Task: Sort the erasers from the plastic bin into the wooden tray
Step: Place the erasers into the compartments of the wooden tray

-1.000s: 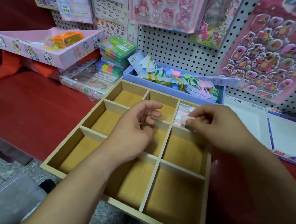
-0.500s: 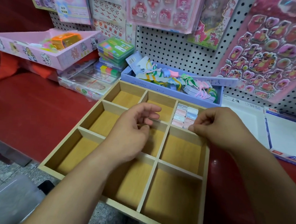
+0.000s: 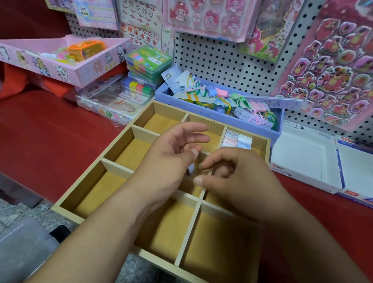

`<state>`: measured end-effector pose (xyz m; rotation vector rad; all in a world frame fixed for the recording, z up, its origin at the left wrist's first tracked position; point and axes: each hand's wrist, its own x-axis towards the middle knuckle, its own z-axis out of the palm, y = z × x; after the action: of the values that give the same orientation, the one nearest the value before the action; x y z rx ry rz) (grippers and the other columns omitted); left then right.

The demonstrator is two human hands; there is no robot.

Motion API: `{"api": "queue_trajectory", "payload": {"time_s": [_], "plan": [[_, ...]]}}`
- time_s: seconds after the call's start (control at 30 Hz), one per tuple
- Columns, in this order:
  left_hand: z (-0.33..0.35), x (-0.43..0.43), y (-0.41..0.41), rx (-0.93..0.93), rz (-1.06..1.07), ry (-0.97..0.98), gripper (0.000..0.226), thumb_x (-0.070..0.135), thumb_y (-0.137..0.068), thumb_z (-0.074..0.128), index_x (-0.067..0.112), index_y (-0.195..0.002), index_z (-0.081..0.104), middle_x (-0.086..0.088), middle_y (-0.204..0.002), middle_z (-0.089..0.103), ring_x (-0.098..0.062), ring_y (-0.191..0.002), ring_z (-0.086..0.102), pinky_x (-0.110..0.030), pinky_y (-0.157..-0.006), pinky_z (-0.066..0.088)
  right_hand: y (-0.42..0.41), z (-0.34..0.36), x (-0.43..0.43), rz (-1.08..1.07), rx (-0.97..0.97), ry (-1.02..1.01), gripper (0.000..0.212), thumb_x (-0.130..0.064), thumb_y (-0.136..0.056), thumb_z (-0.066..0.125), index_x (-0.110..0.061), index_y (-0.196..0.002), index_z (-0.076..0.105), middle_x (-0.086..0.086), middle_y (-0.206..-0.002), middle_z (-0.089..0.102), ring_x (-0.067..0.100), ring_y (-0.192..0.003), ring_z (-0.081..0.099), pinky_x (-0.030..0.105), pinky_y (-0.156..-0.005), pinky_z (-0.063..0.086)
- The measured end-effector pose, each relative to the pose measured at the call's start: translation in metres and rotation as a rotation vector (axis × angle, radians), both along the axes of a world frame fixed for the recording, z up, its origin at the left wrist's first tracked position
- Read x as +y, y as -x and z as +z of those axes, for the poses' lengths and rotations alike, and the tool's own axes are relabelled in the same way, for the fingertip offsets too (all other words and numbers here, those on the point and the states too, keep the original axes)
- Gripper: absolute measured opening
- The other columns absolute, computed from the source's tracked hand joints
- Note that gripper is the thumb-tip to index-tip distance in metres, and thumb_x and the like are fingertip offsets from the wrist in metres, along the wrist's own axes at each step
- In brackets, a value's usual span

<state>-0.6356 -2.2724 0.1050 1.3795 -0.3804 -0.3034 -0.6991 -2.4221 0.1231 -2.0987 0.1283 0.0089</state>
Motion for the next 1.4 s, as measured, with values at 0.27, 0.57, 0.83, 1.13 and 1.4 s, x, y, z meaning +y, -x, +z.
{"api": "queue_trajectory", "payload": {"time_s": [0.27, 0.57, 0.83, 1.13, 1.4], "plan": [[-0.002, 0.0, -0.001, 0.071, 0.115, 0.004, 0.031, -0.008, -0.097, 0.056, 0.014, -0.118, 0.063, -0.008, -0.104, 0.067, -0.005, -0.084, 0.06, -0.017, -0.077, 0.048, -0.003, -0.018, 0.009, -0.09, -0.12, -0.106, 0.019, -0.013, -0.078, 0.086, -0.02, -0.081, 0.068, -0.003, -0.072, 0.07, 0.008, -0.063, 0.062, 0.029, -0.066, 0.055], [-0.013, 0.033, -0.008, -0.6, 0.336, -0.925, 0.02, 0.023, -0.091, 0.063, 0.023, -0.111, 0.065, 0.001, -0.107, 0.058, -0.026, -0.107, 0.057, -0.043, -0.092, 0.047, 0.007, -0.004, -0.037, -0.137, -0.023, 0.426, 0.012, -0.027, -0.085, 0.08, -0.03, -0.088, 0.069, -0.013, -0.073, 0.063, 0.003, -0.072, 0.059, 0.02, -0.067, 0.048], [-0.015, 0.036, 0.0, -0.632, 0.181, -1.166, 0.042, 0.041, -0.095, 0.057, 0.018, -0.13, 0.055, -0.006, -0.122, 0.052, -0.029, -0.118, 0.046, -0.041, -0.1, 0.039, -0.004, -0.012, -0.015, -0.161, 0.028, 0.8, 0.017, -0.036, -0.086, 0.076, -0.032, -0.09, 0.06, -0.009, -0.091, 0.065, 0.017, -0.088, 0.059, 0.03, -0.07, 0.045], [-0.02, 0.032, -0.004, -0.626, 0.191, -1.178, 0.042, 0.042, -0.097, 0.054, 0.018, -0.13, 0.054, -0.006, -0.121, 0.051, -0.029, -0.12, 0.046, -0.039, -0.099, 0.038, -0.007, -0.018, -0.013, -0.117, 0.092, 0.807, 0.016, -0.042, -0.091, 0.07, -0.026, -0.091, 0.074, -0.003, -0.092, 0.07, 0.021, -0.087, 0.061, 0.032, -0.071, 0.05], [-0.003, 0.065, 0.017, -0.577, 0.298, -1.022, 0.036, 0.038, -0.093, 0.056, 0.018, -0.122, 0.066, -0.008, -0.115, 0.058, -0.031, -0.113, 0.054, -0.041, -0.099, 0.045, 0.029, 0.004, 0.028, -0.122, -0.266, 0.438, 0.017, -0.043, -0.091, 0.066, -0.027, -0.092, 0.073, -0.015, -0.077, 0.065, 0.008, -0.078, 0.06, 0.031, -0.074, 0.051]]}}
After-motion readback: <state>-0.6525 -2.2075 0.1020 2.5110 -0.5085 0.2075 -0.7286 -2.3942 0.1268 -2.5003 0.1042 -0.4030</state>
